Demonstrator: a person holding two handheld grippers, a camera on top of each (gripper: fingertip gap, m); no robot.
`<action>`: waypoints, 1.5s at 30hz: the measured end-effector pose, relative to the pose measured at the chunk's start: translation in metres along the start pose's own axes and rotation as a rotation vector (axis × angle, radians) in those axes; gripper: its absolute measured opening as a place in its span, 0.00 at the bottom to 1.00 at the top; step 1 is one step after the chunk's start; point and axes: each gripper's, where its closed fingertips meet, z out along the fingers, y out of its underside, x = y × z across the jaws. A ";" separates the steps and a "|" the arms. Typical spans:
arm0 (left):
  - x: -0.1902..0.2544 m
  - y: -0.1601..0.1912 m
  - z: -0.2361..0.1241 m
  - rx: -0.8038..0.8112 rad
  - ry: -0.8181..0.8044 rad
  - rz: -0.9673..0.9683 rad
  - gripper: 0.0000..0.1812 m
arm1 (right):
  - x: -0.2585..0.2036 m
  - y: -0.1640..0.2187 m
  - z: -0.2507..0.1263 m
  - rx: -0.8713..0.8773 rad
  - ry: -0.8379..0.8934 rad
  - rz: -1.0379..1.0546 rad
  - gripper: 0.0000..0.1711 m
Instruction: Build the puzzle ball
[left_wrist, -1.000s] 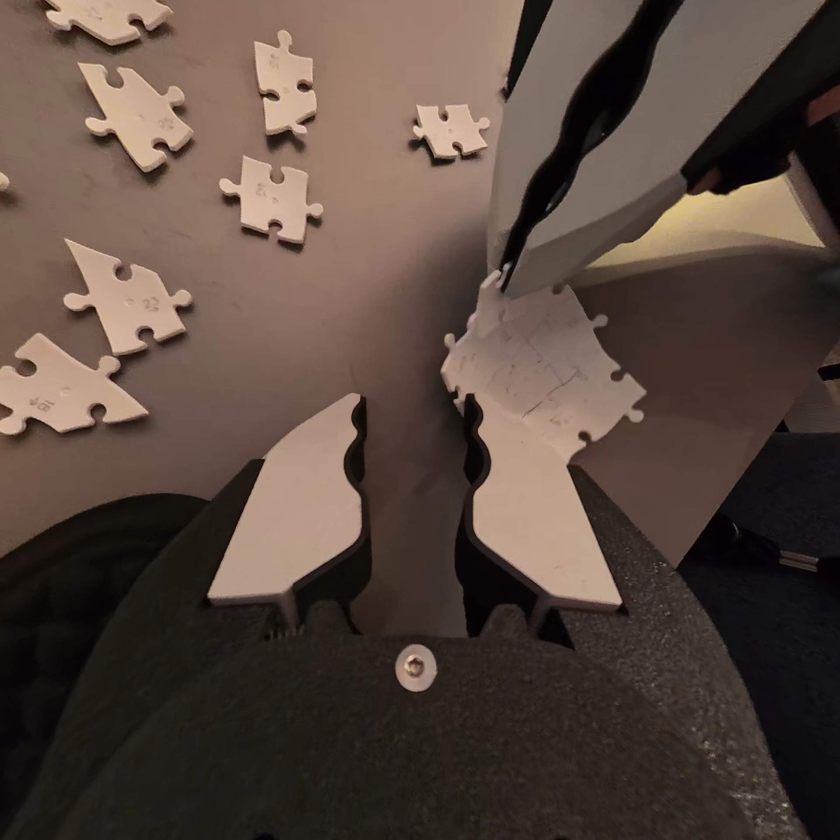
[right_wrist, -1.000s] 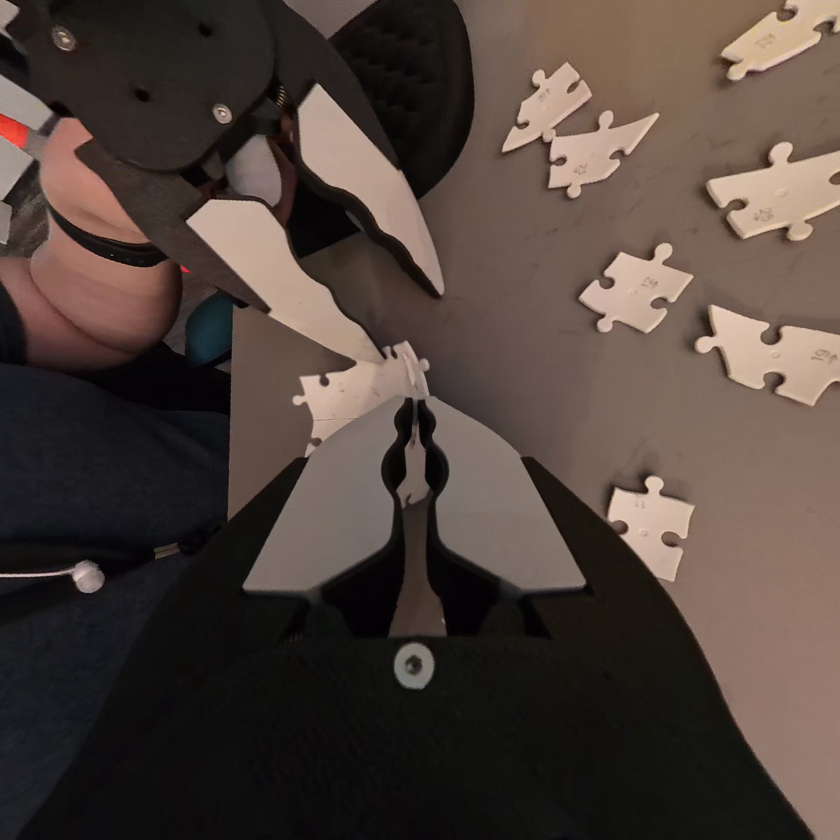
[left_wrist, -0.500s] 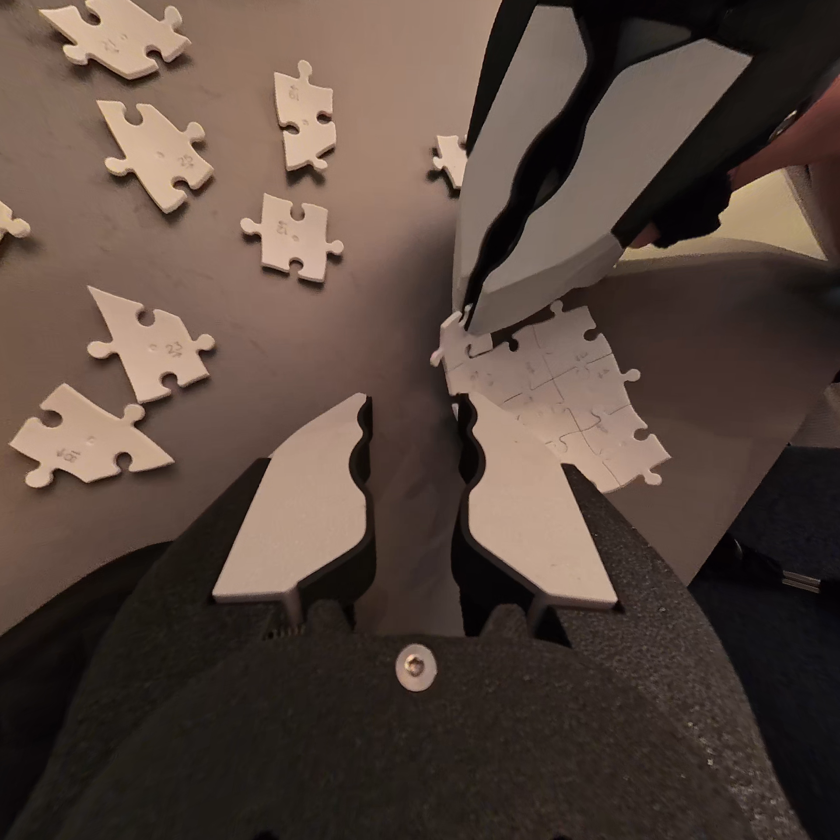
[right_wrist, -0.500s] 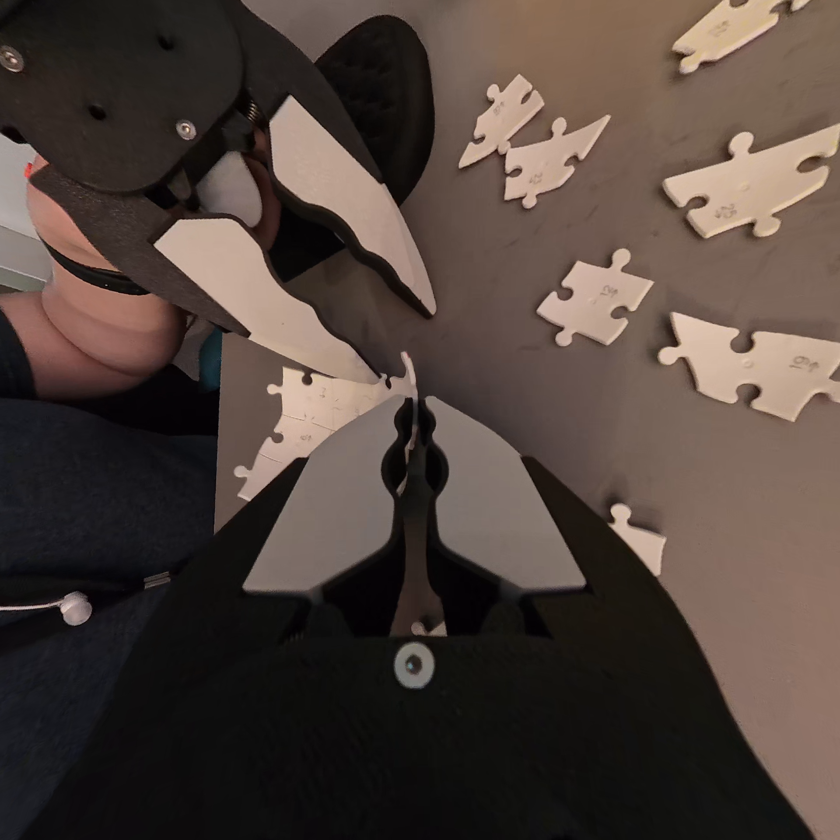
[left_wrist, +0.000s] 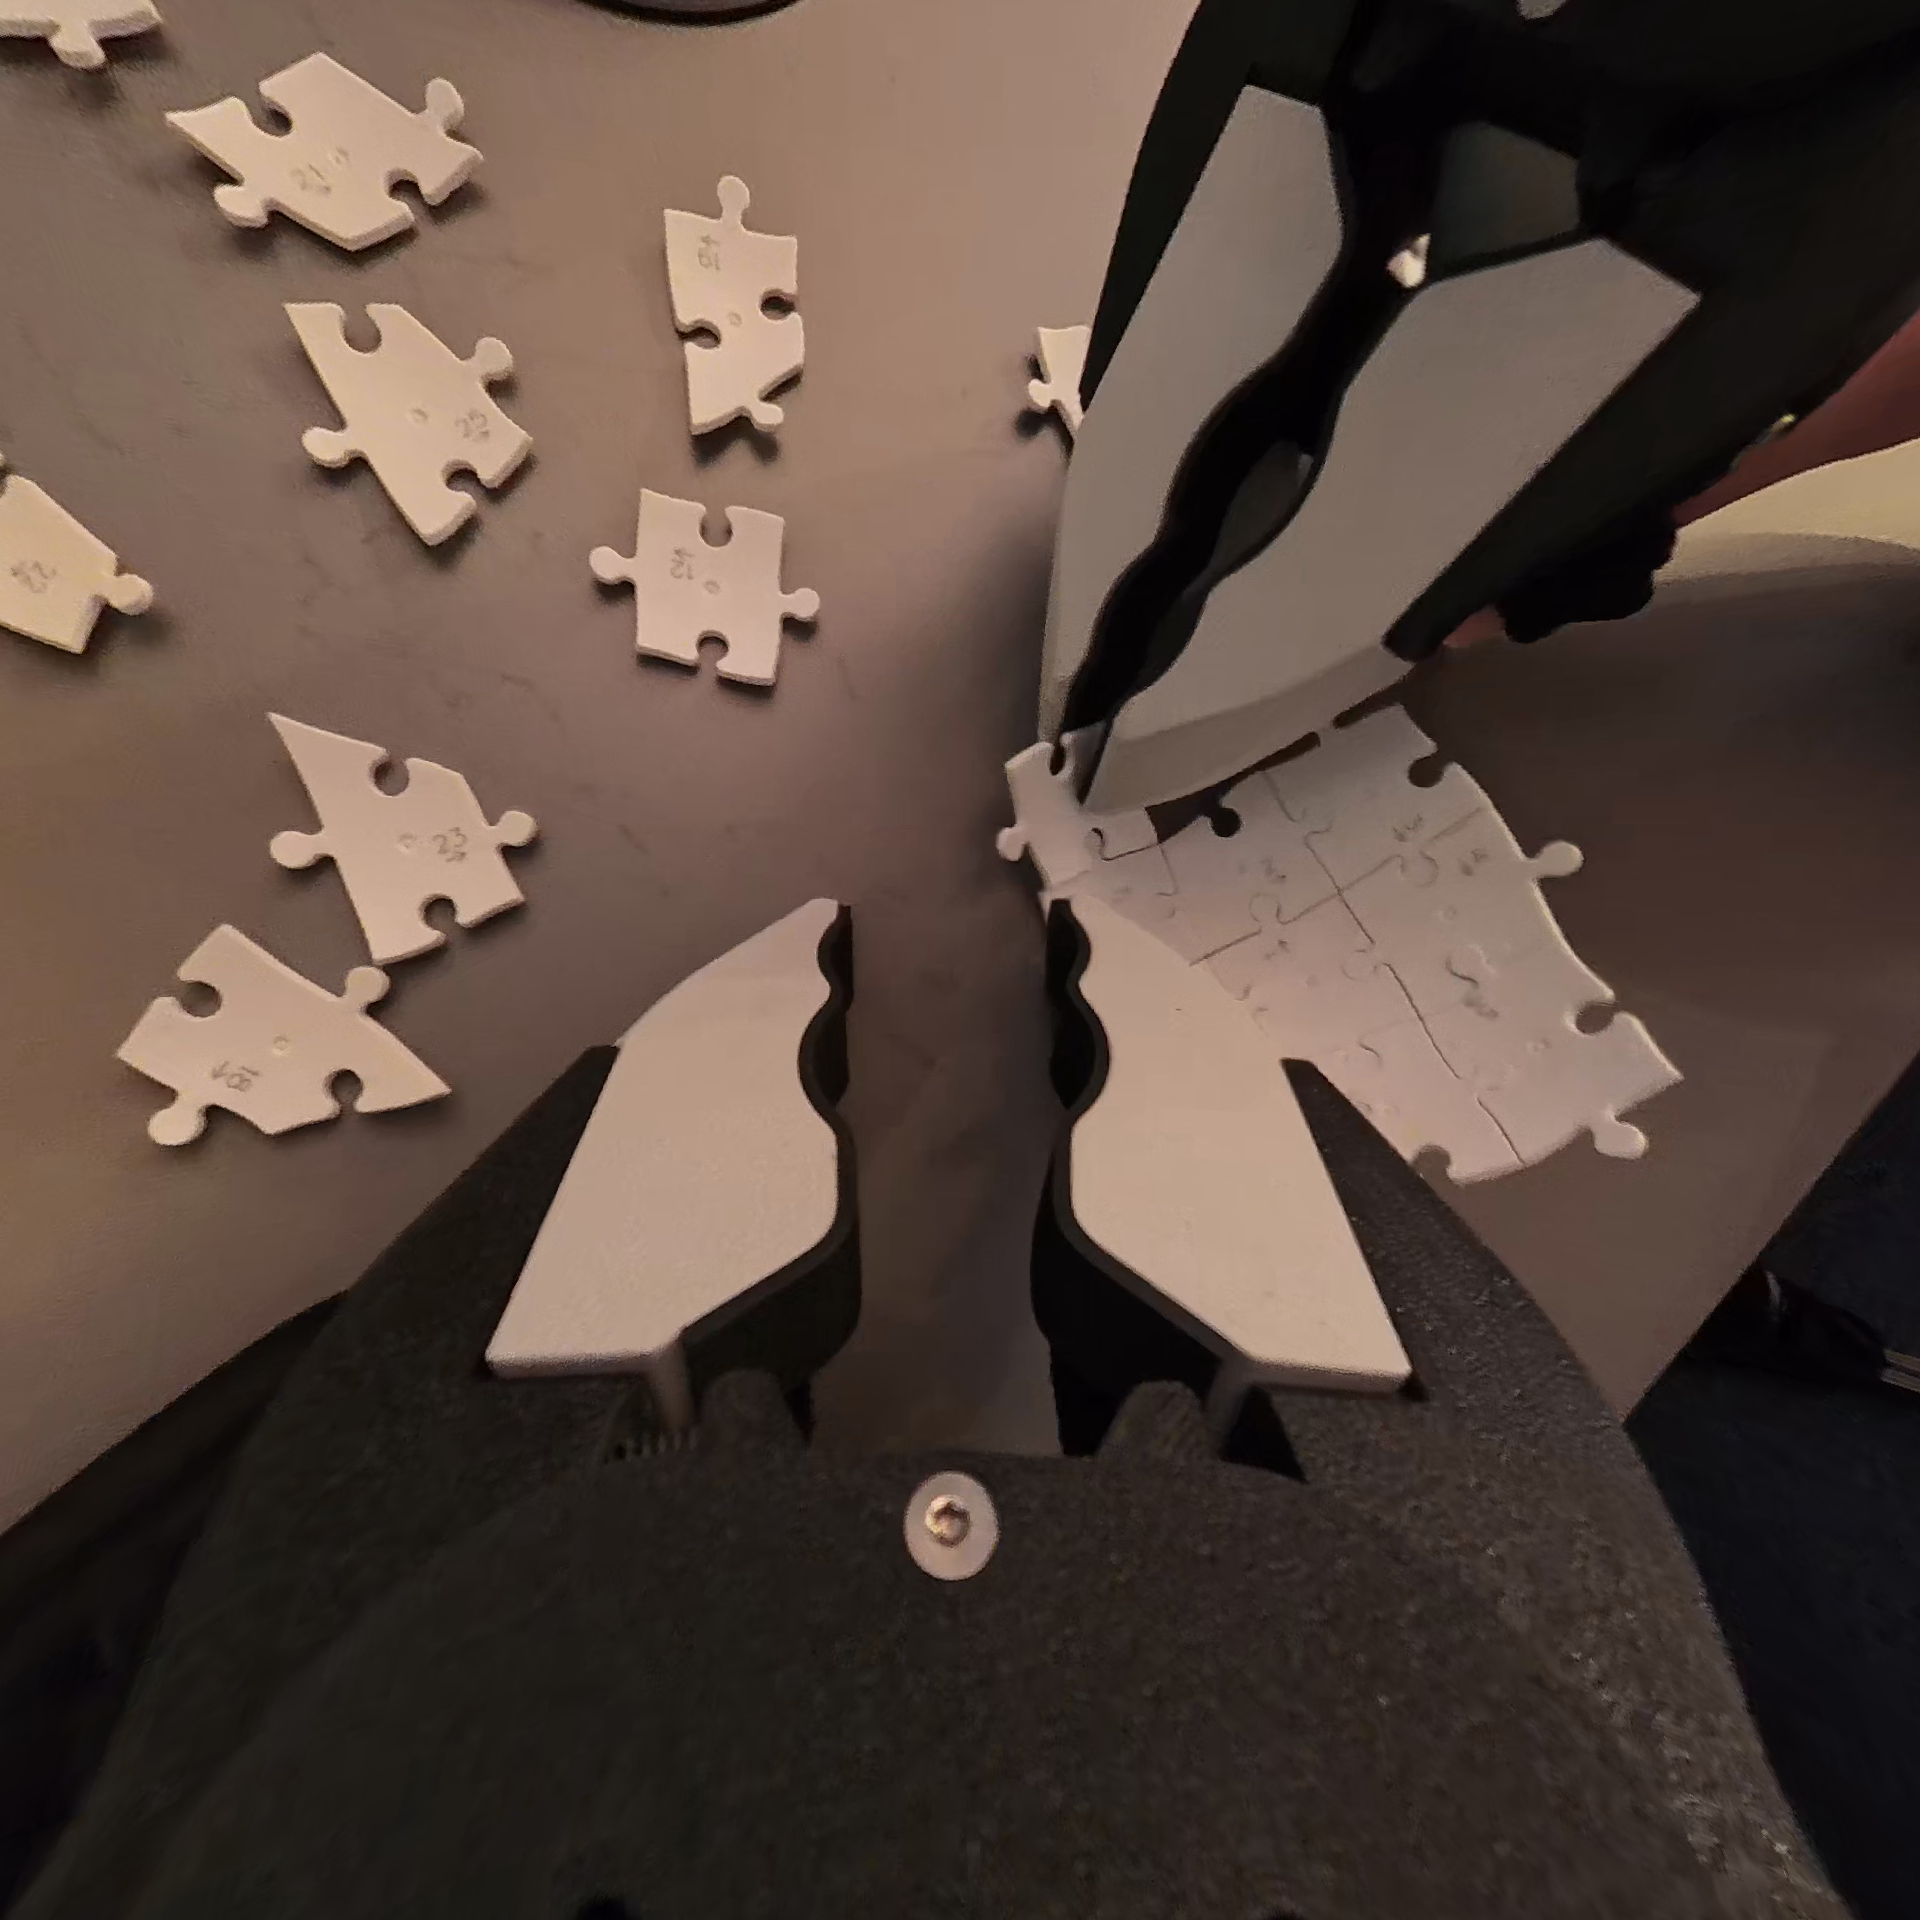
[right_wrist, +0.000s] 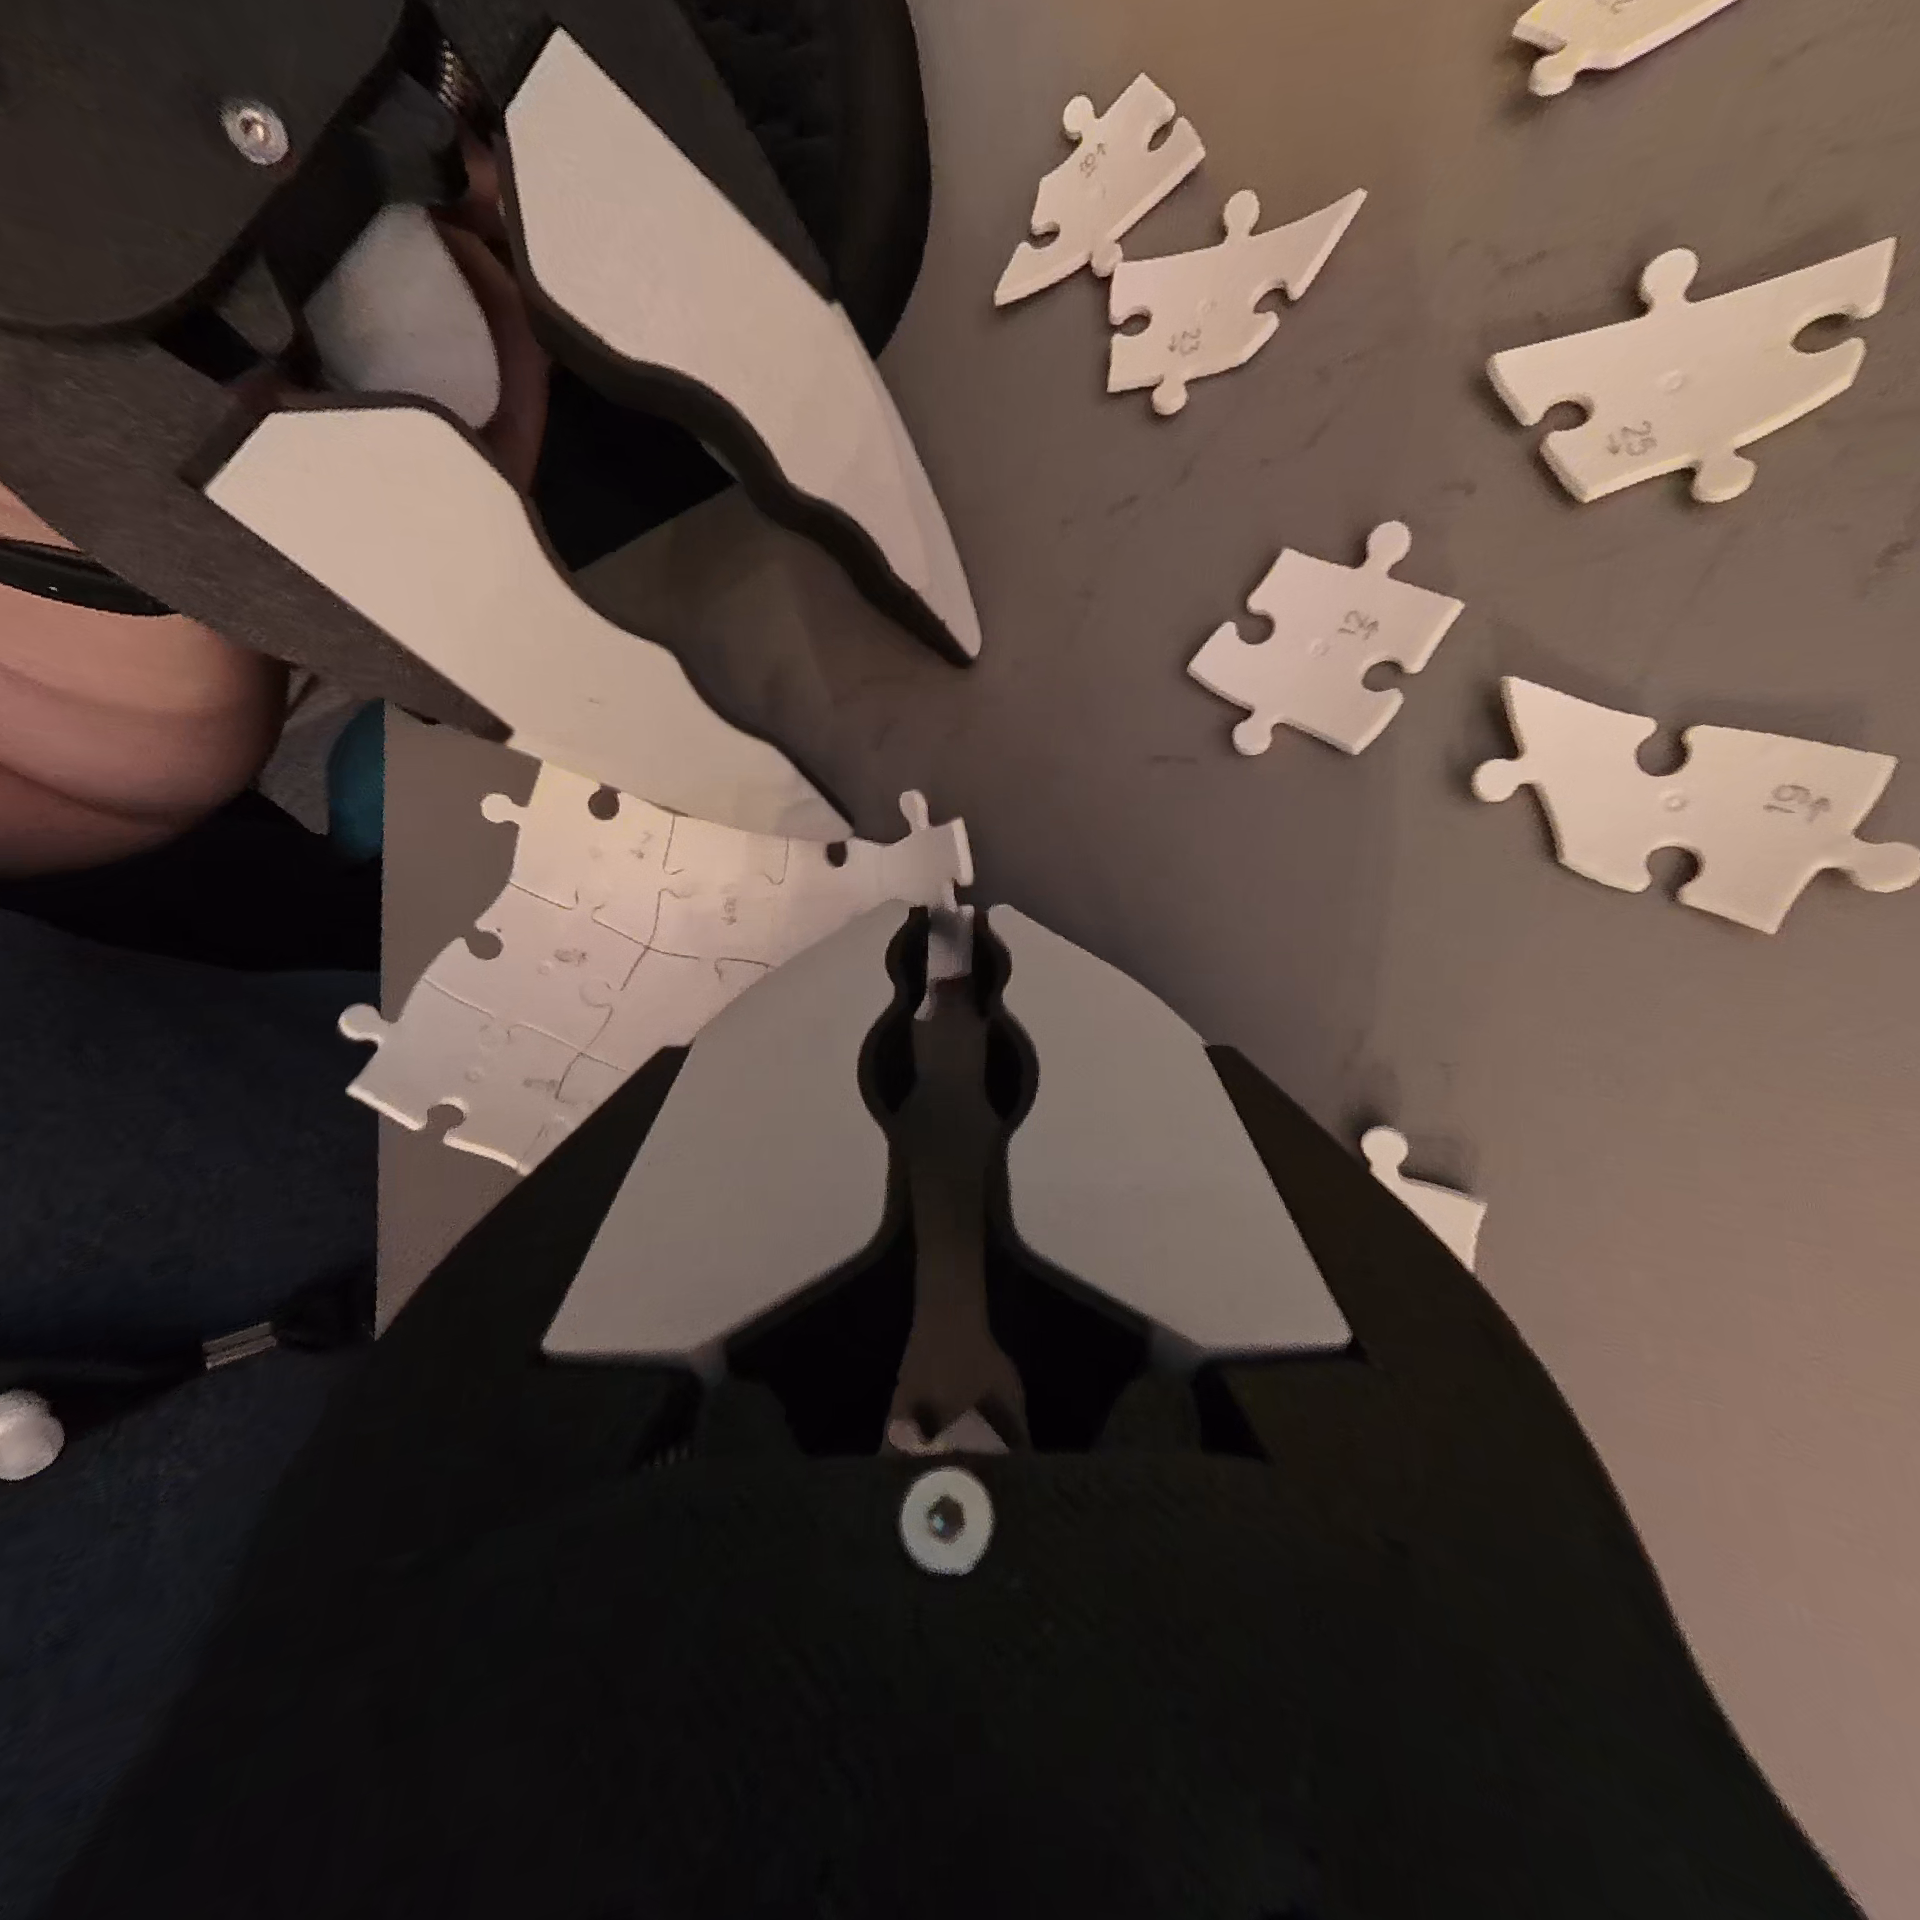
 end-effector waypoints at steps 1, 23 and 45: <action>-0.001 -0.001 0.000 -0.003 -0.012 0.006 0.20 | 0.000 0.000 0.000 -0.001 0.004 -0.006 0.05; -0.005 -0.010 0.010 -0.121 -0.157 0.154 0.27 | -0.002 0.004 -0.001 -0.074 0.107 -0.102 0.07; 0.000 -0.009 0.014 -0.120 -0.131 0.142 0.27 | -0.004 0.012 -0.005 -0.115 0.151 -0.205 0.11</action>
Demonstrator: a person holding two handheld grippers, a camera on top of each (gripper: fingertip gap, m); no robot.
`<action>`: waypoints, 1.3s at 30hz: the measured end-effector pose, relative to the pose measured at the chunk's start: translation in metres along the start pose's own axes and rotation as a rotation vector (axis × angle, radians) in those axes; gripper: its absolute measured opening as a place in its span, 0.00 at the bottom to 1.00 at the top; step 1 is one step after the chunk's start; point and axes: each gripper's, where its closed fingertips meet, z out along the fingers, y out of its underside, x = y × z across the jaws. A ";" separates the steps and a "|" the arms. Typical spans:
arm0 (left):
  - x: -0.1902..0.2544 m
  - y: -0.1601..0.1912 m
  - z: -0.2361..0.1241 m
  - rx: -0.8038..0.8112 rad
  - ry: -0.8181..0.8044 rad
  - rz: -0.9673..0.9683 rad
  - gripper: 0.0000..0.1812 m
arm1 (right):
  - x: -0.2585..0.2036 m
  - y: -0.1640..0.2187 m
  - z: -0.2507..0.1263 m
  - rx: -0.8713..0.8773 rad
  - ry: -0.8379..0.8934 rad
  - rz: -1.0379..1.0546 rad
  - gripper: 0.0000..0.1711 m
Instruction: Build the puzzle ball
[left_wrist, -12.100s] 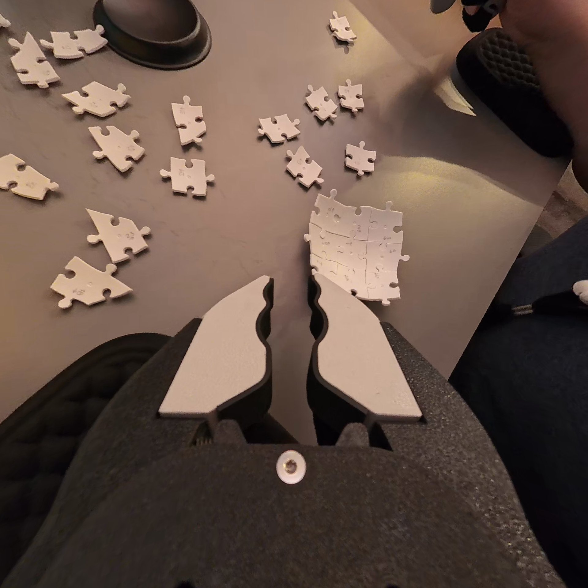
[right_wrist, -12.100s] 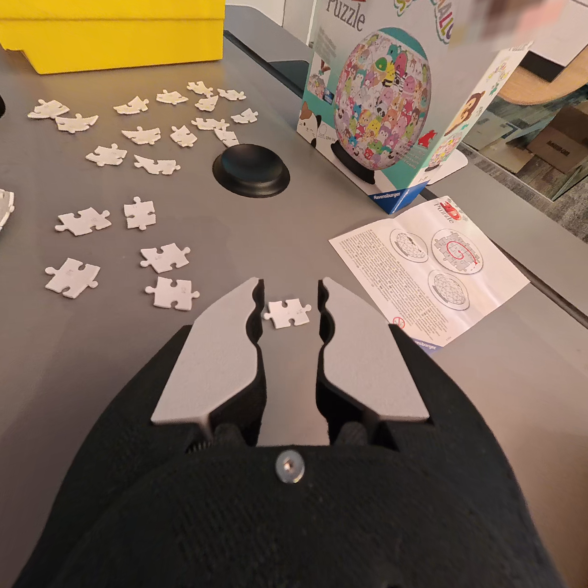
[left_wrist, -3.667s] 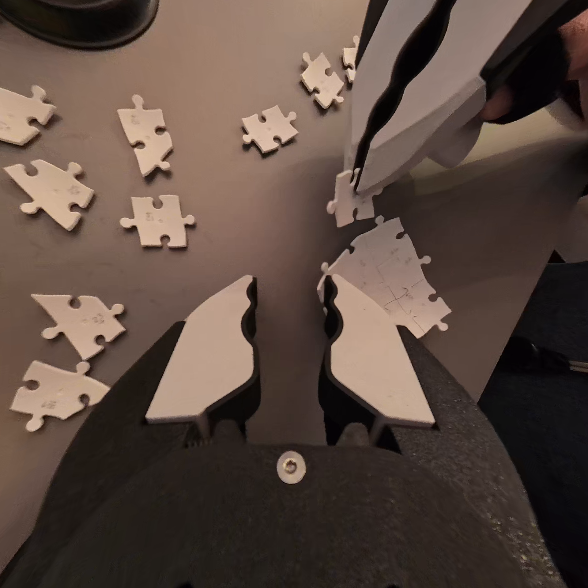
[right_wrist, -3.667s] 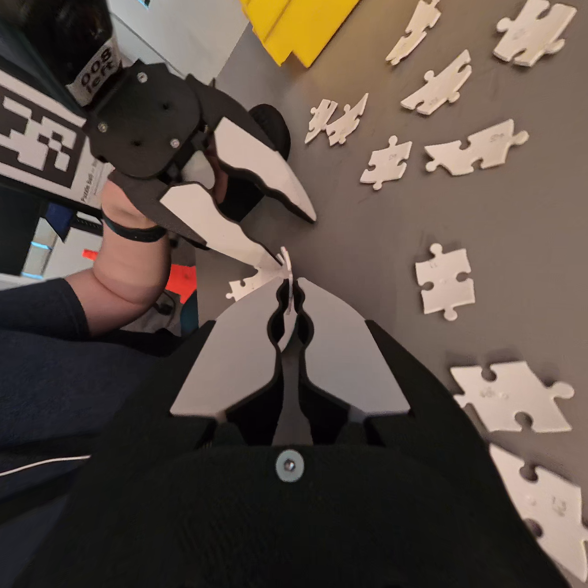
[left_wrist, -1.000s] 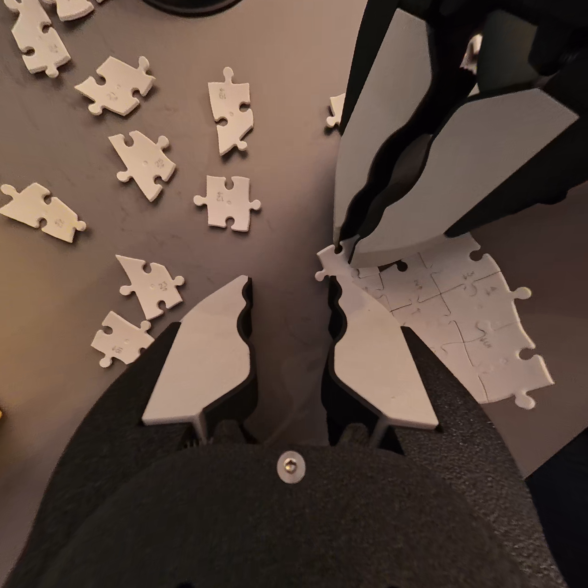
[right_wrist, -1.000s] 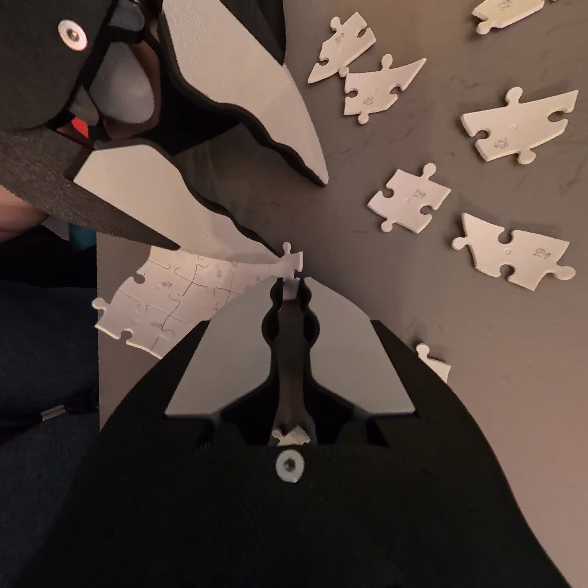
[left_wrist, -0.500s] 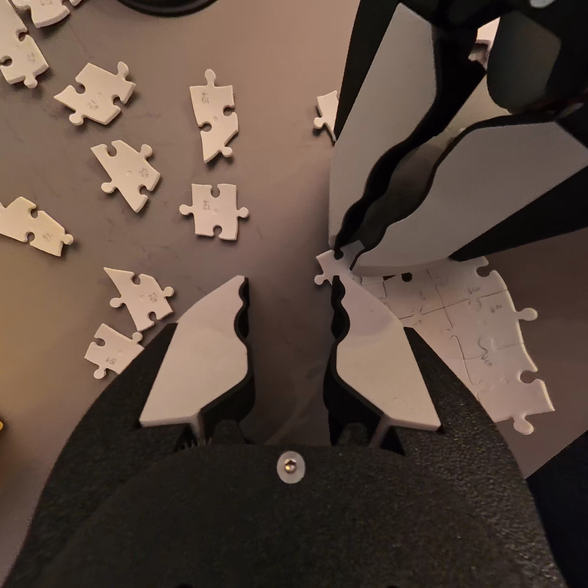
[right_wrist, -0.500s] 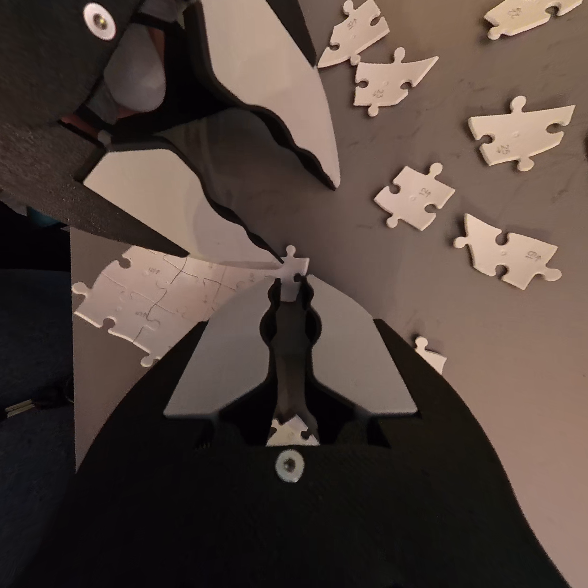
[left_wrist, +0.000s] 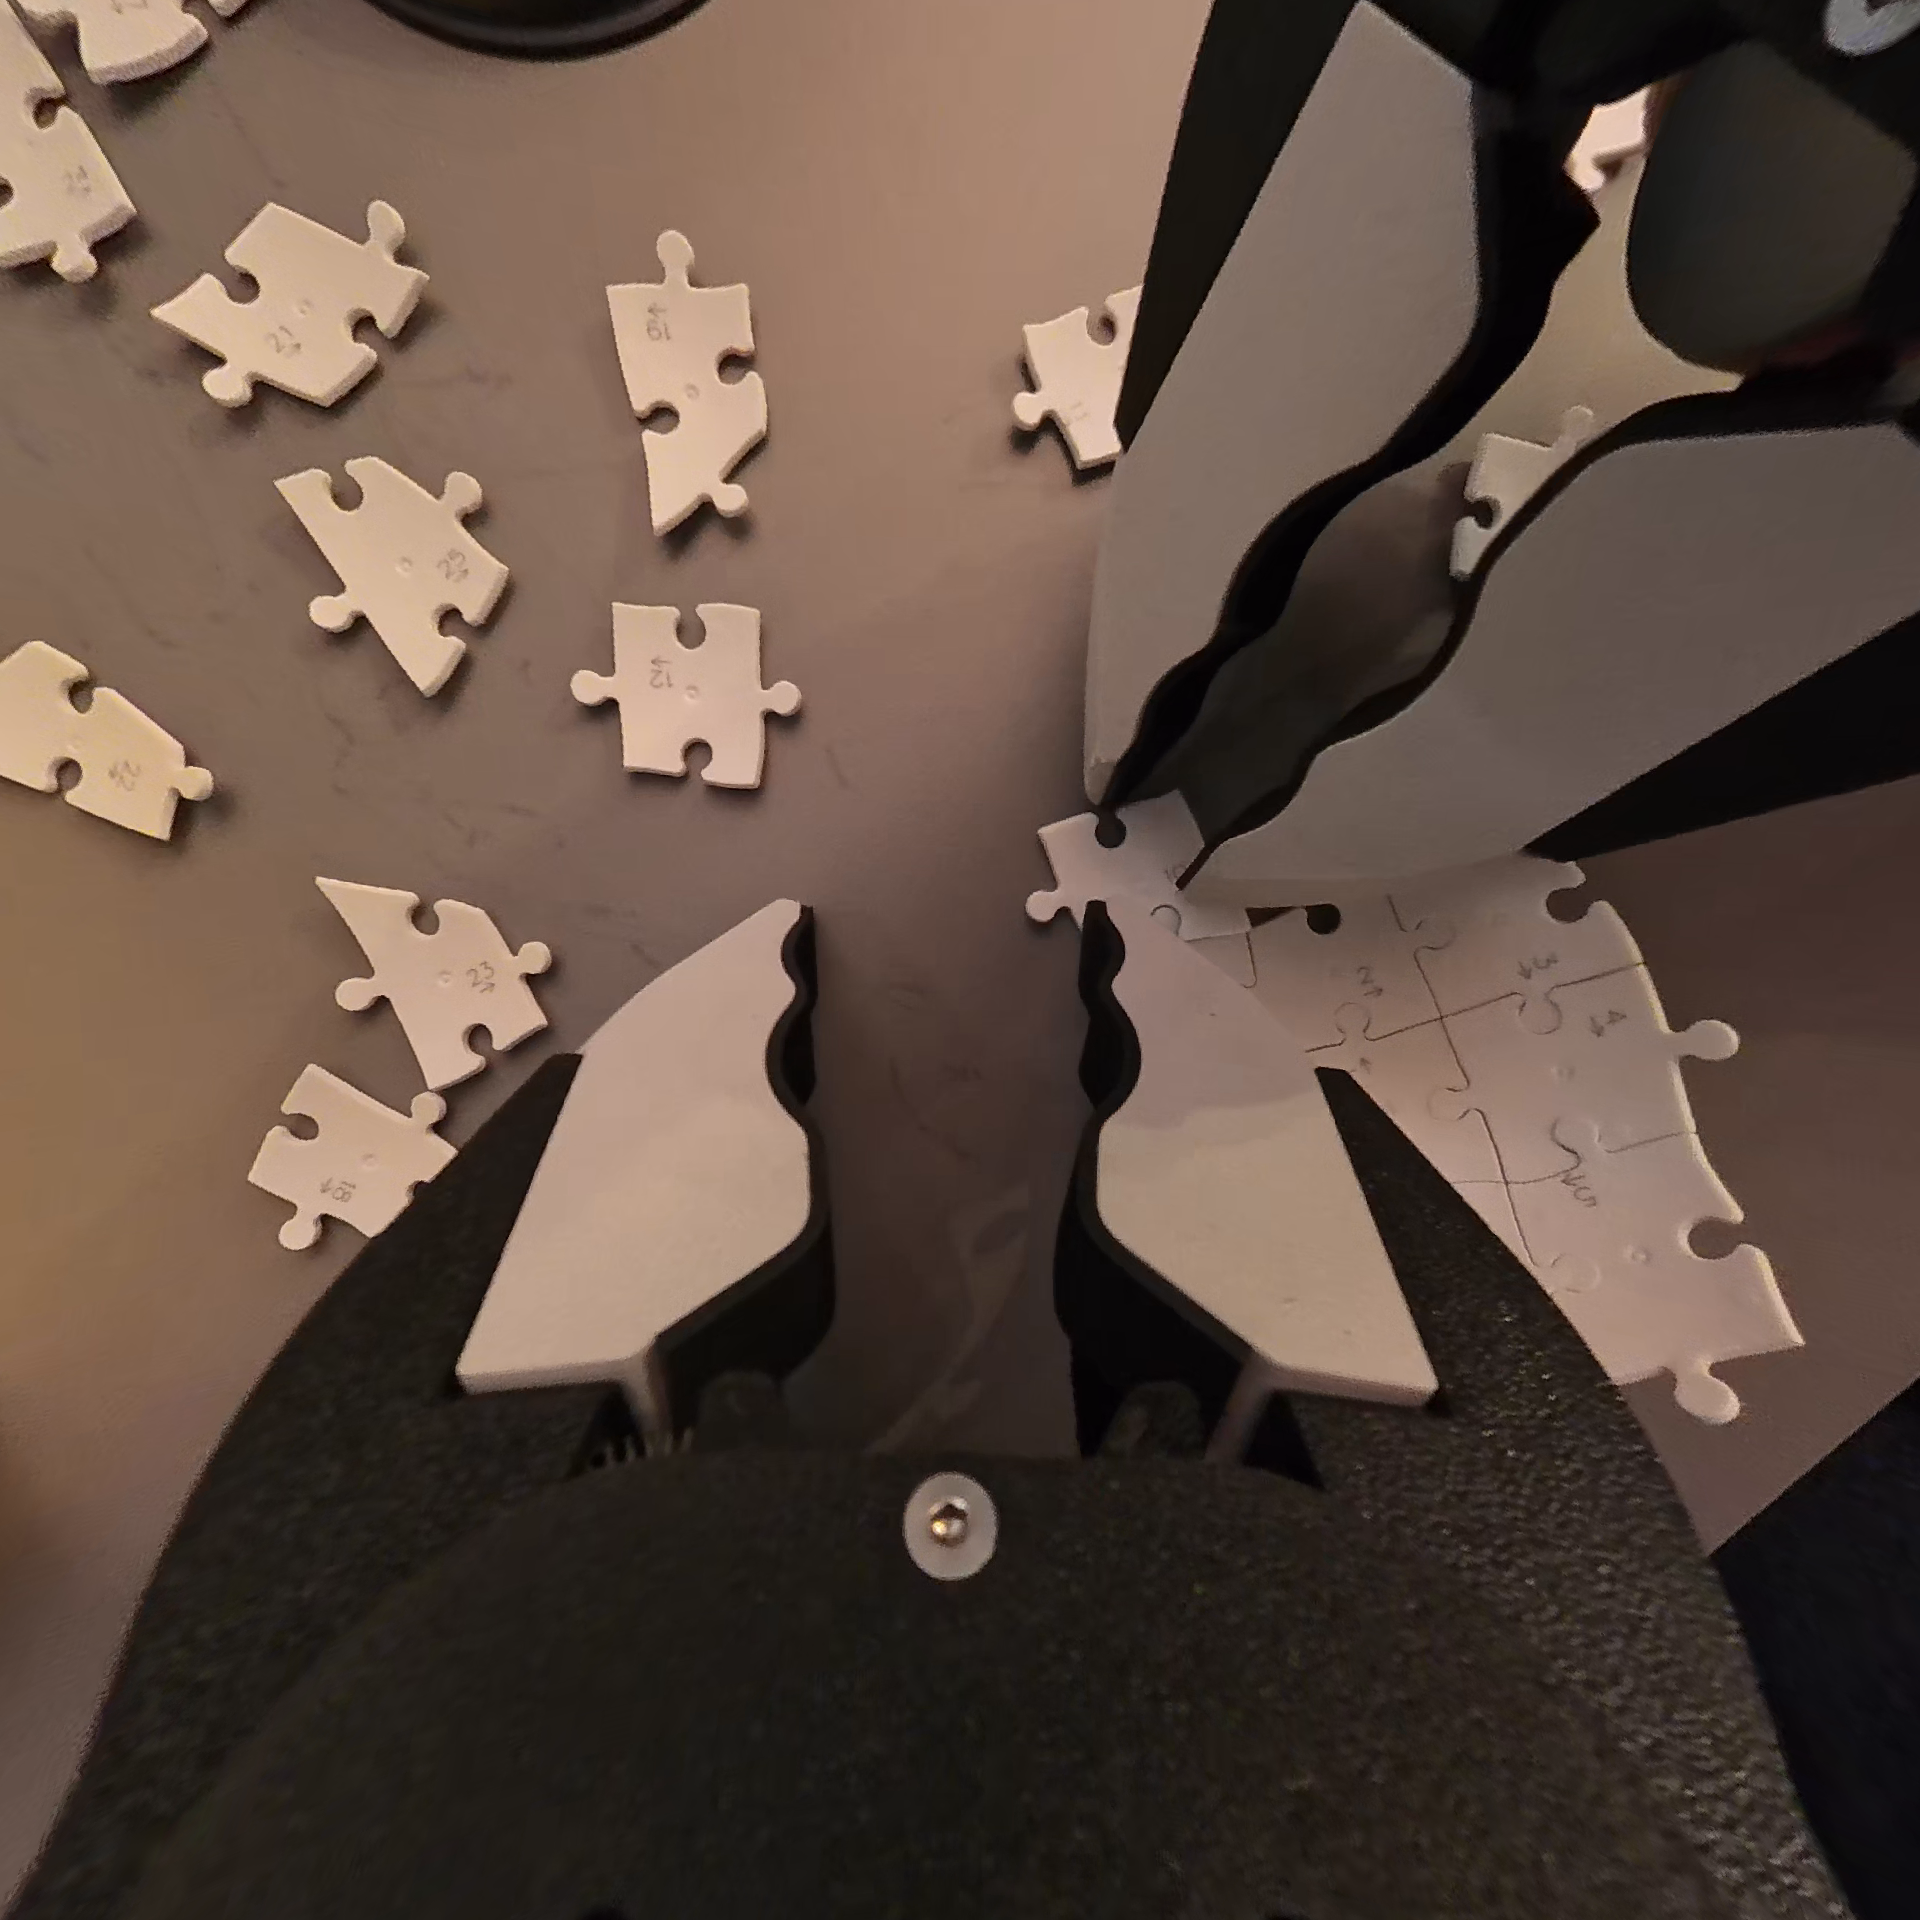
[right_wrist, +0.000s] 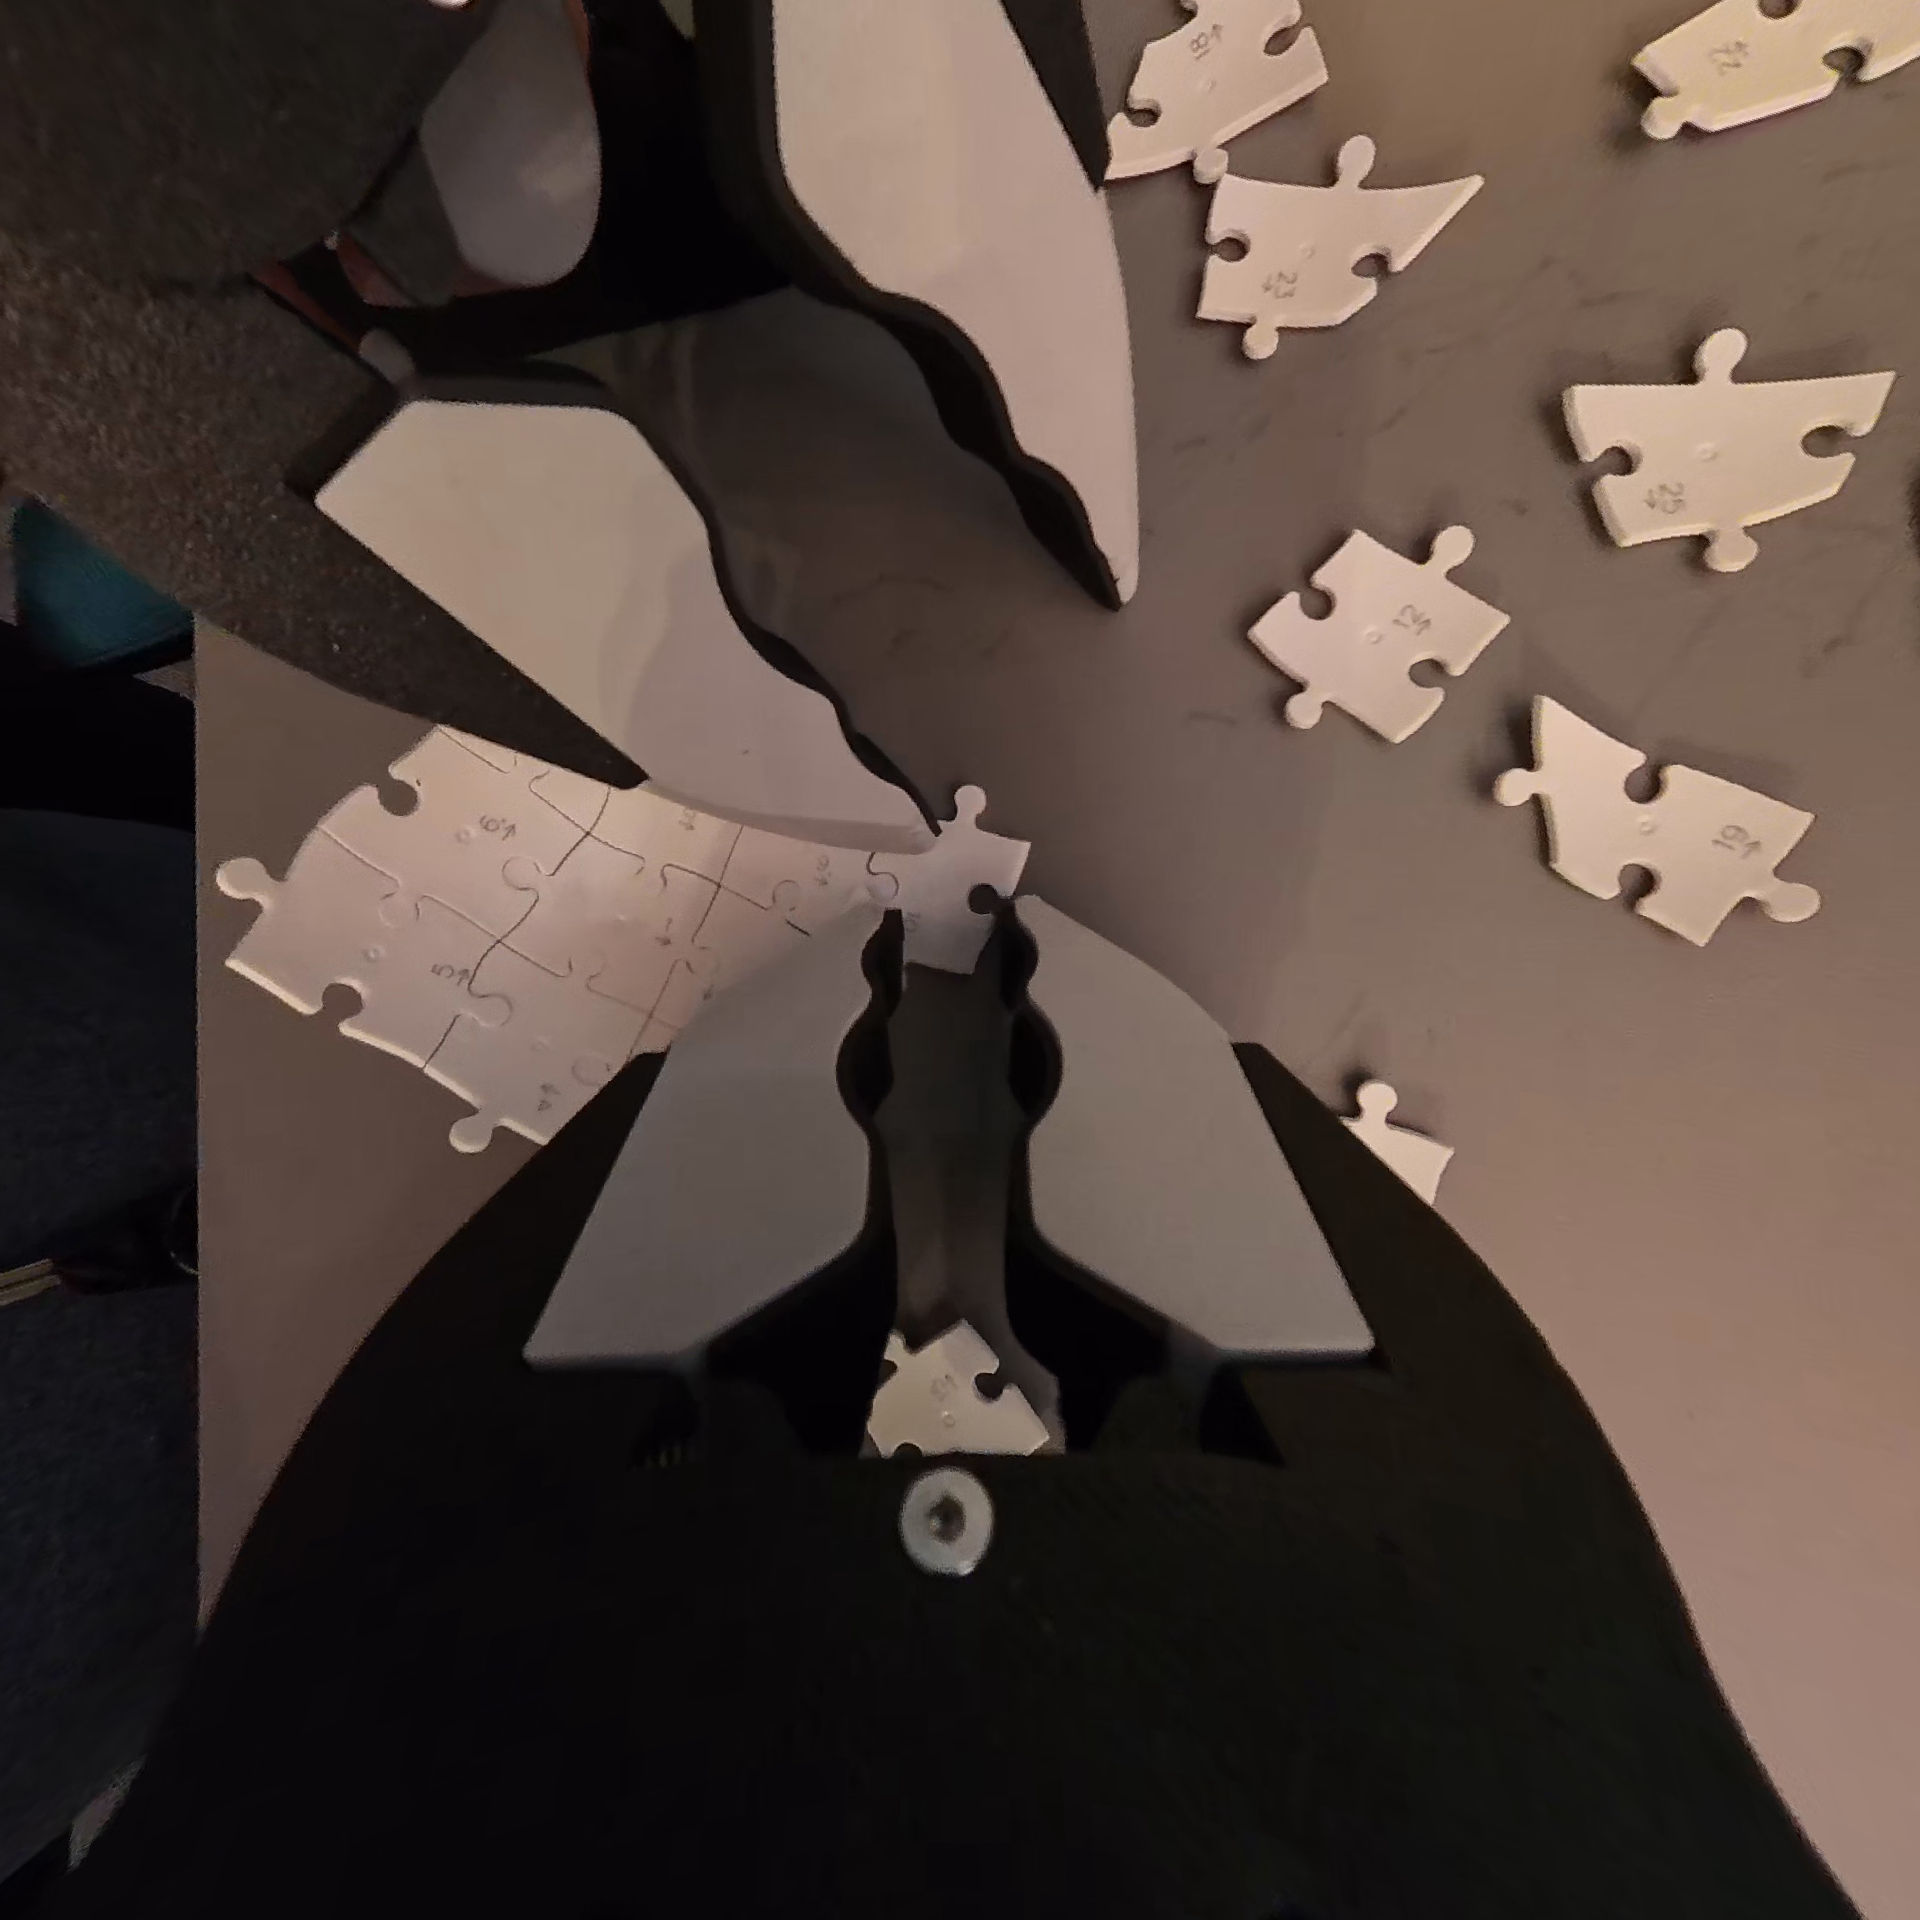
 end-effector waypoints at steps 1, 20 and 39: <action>0.000 0.000 0.000 0.004 0.005 -0.006 0.27 | 0.000 0.000 0.000 -0.003 0.007 -0.008 0.11; 0.011 0.004 -0.004 0.005 0.051 -0.007 0.26 | -0.002 0.001 0.001 -0.045 0.086 -0.077 0.13; -0.004 0.010 -0.026 0.096 0.057 -0.136 0.24 | -0.003 0.000 0.000 0.038 -0.001 -0.045 0.12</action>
